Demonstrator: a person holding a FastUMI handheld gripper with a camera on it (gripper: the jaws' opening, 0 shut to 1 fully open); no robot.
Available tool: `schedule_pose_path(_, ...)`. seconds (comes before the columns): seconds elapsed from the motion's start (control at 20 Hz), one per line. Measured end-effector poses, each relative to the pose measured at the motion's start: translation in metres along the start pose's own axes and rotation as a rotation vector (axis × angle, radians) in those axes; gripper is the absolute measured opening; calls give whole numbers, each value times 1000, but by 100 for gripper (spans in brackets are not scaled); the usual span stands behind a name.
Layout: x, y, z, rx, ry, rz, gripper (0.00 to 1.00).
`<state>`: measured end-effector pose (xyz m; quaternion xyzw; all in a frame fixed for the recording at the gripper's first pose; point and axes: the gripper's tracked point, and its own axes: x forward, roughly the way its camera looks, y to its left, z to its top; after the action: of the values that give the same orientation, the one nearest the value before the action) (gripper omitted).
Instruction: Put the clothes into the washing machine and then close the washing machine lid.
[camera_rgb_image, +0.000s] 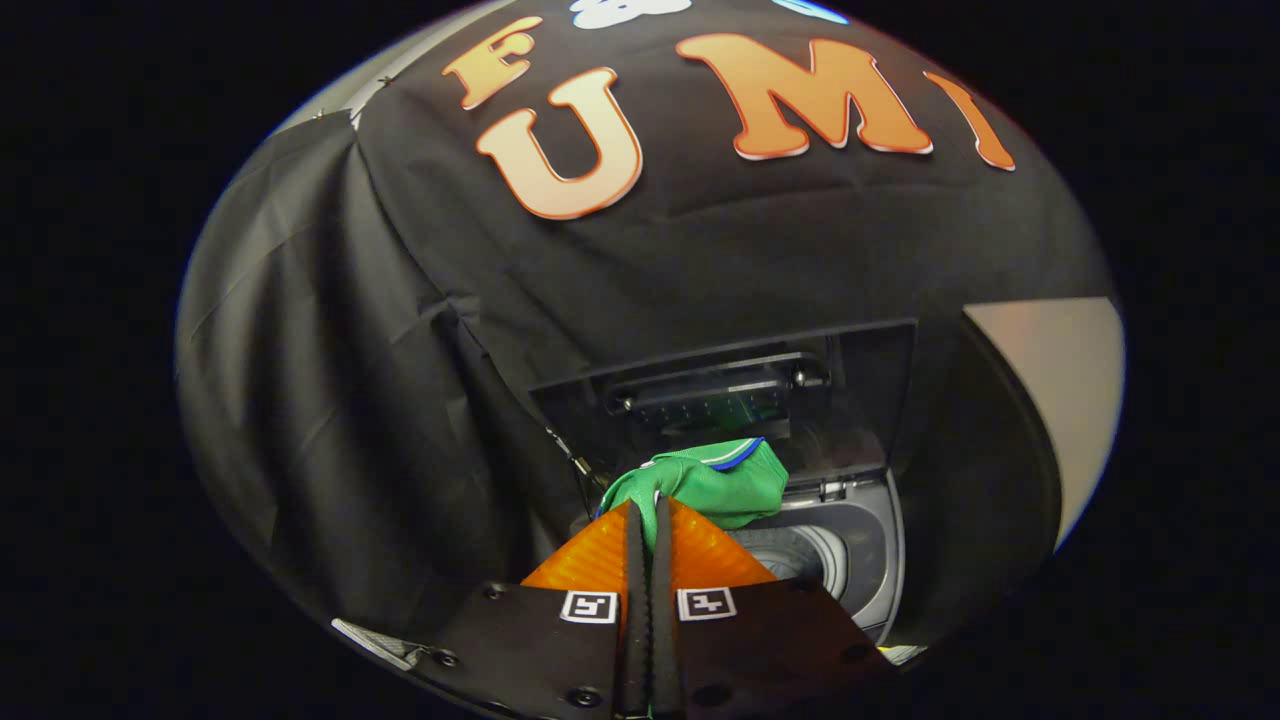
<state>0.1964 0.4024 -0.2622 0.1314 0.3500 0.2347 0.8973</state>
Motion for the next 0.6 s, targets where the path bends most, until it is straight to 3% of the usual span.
schedule_pose_path(0.2,51,-24,-35,59,80,-50,9)
schedule_pose_path(0.6,106,-63,-104,92,225,-132,9)
